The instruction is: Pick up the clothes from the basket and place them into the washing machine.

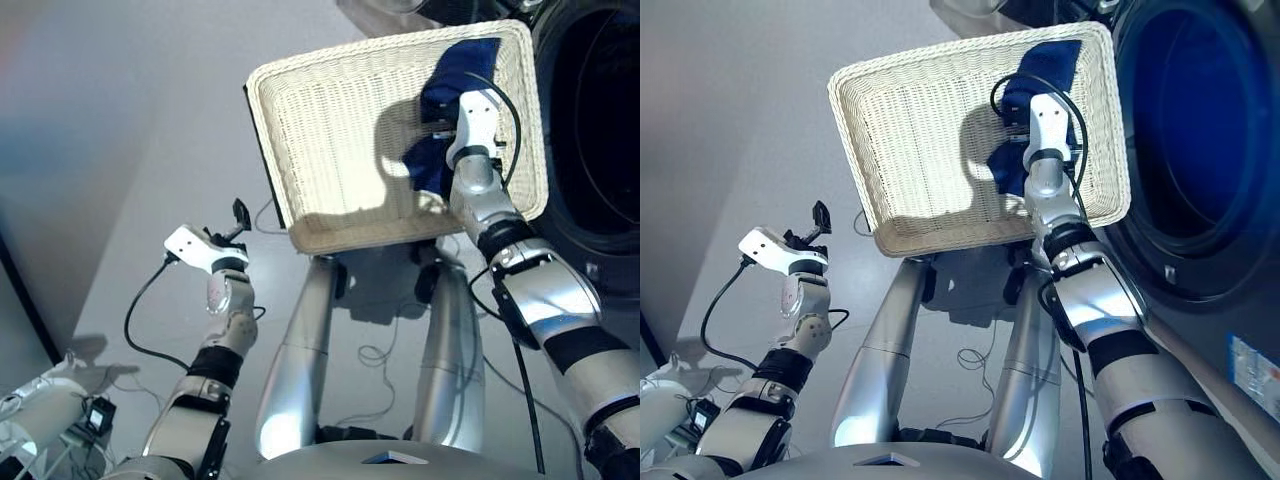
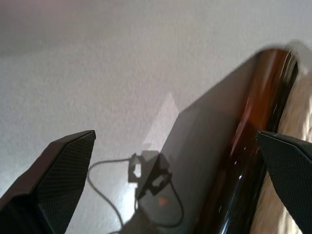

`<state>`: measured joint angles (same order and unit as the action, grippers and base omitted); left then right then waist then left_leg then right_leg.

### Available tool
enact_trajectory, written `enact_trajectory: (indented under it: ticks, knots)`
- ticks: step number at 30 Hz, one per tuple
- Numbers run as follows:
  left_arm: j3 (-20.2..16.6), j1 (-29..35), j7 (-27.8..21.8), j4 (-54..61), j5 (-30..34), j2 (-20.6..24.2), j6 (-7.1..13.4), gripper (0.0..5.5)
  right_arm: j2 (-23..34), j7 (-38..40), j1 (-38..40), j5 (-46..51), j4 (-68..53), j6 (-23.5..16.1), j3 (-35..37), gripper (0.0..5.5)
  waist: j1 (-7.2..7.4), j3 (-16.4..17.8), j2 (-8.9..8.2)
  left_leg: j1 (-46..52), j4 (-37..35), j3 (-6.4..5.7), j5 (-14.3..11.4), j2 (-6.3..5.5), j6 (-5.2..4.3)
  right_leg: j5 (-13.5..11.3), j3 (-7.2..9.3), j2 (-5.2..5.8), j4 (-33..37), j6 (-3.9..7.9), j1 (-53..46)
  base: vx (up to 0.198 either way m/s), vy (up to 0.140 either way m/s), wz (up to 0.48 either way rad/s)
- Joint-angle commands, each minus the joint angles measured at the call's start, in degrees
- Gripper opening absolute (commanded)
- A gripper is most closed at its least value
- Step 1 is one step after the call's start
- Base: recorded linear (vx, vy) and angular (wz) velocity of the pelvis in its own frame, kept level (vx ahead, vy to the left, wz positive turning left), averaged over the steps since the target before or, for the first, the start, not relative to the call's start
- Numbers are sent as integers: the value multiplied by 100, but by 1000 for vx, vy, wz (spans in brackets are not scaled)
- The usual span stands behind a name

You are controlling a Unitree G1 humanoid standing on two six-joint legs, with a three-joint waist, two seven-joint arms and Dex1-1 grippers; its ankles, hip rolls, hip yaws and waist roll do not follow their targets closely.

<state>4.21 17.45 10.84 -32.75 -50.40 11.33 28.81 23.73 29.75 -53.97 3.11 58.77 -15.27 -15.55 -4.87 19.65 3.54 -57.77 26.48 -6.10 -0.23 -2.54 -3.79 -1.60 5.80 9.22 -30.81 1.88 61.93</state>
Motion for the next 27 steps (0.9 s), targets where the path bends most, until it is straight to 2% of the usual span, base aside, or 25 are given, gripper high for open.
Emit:
enact_trajectory:
  ticks: [1,5,8,11,13,14,17,20,24,27]
  knots:
    - [-238,82,239,-136,411,49,503,550,428,1200,-115,-966,-253,86,275,0,36,-240,111,56,-1070,165,823,12,62,-619,281,-186,795,252,-267,-73,19,18]
    - [-215,-29,269,32,427,73,568,550,836,1914,-374,-1598,-162,542,444,0,17,-329,183,73,-1259,224,868,-22,61,-695,211,-212,945,279,-209,-2,13,-9]
    - [-145,-62,245,64,339,166,576,550,1495,2365,-939,-1524,605,935,438,0,-58,-369,250,-141,-1072,216,818,-87,116,-709,142,-218,792,272,34,-5,19,-16]
    - [-85,-167,223,144,153,188,520,550,1858,2425,-1483,-1152,1273,1103,278,0,-120,-380,332,-420,-882,221,779,-103,144,-687,52,-216,583,260,361,-13,55,-30]
    - [-52,-250,188,174,13,191,464,550,2259,2458,-1815,-868,1725,1258,184,0,-136,-364,364,-617,-612,228,711,-127,155,-668,14,-206,389,253,545,42,11,13]
    - [-11,-309,199,164,-39,203,421,550,2424,2449,-1979,-785,1921,1344,57,0,-159,-380,379,-681,-404,215,488,-141,136,-478,-45,-228,166,301,625,76,14,30]
    - [17,-429,224,248,-177,154,332,550,2602,2576,-2338,-488,2046,1404,-62,0,-137,-291,424,-1104,358,233,289,-199,150,-381,-126,-242,-436,264,999,27,2,2]
    - [12,-451,255,264,-278,75,266,550,2769,2962,-2252,-401,1817,1547,48,0,-83,-219,452,-1346,820,264,142,-212,169,-311,-163,-254,-790,252,1195,0,0,0]
    - [18,-419,369,368,-278,26,300,550,2897,3491,-2043,-417,1503,1865,416,0,15,-158,451,-1483,1086,275,32,-223,164,-246,-160,-255,-993,240,1279,0,0,0]
    - [-47,-404,445,460,-289,12,324,550,2684,3570,-1853,-364,1326,1923,634,0,80,-152,394,-1551,1213,264,-7,-233,172,-266,-151,-296,-1057,230,1324,0,0,0]
